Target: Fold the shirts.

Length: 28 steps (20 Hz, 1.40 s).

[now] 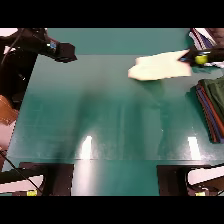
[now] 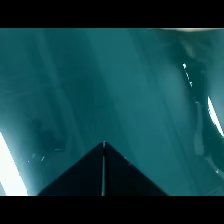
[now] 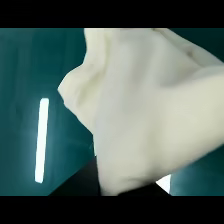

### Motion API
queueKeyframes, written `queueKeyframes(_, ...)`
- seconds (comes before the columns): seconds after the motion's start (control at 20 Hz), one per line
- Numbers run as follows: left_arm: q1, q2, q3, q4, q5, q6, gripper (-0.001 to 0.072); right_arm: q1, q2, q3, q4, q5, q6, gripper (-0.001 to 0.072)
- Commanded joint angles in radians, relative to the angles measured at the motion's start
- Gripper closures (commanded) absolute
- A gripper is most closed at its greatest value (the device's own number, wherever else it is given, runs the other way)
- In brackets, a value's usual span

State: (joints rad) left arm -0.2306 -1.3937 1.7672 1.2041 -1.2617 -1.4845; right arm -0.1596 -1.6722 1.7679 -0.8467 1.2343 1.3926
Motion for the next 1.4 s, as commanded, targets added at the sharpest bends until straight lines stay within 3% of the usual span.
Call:
queueKeyframes(0.0, -0.075, 0.0, 0.0, 0.0, 0.045, 0.0, 0.0685, -0.245, 0.06, 0.001, -0.035, -0.004, 0.021, 0.0691)
queueKeyframes(0.15, -0.109, 0.0, 0.0, 0.0, 0.082, 0.0, 0.0685, -0.378, 0.059, 0.002, 0.0, -0.007, 0.02, 0.0691)
queueKeyframes(0.35, -0.119, 0.0, 0.0, 0.0, 0.11, 0.0, 0.0684, -0.454, 0.058, 0.015, 0.165, -0.043, -0.061, 0.0691)
queueKeyframes(0.75, -0.119, 0.0, 0.0, 0.016, 0.11, 0.0, 0.0685, -0.473, 0.07, 0.306, 0.163, 0.086, -0.044, 0.0691)
queueKeyframes(0.95, -0.119, 0.0, 0.0, 0.027, 0.109, 0.001, 0.0684, -0.557, 0.182, 0.168, 0.13, 0.113, -0.03, 0.0691)
queueKeyframes(1.35, -0.119, 0.0, 0.0, 0.028, 0.109, 0.053, 0.0684, -0.756, 0.435, -0.26, -0.154, 0.237, -0.021, 0.069)
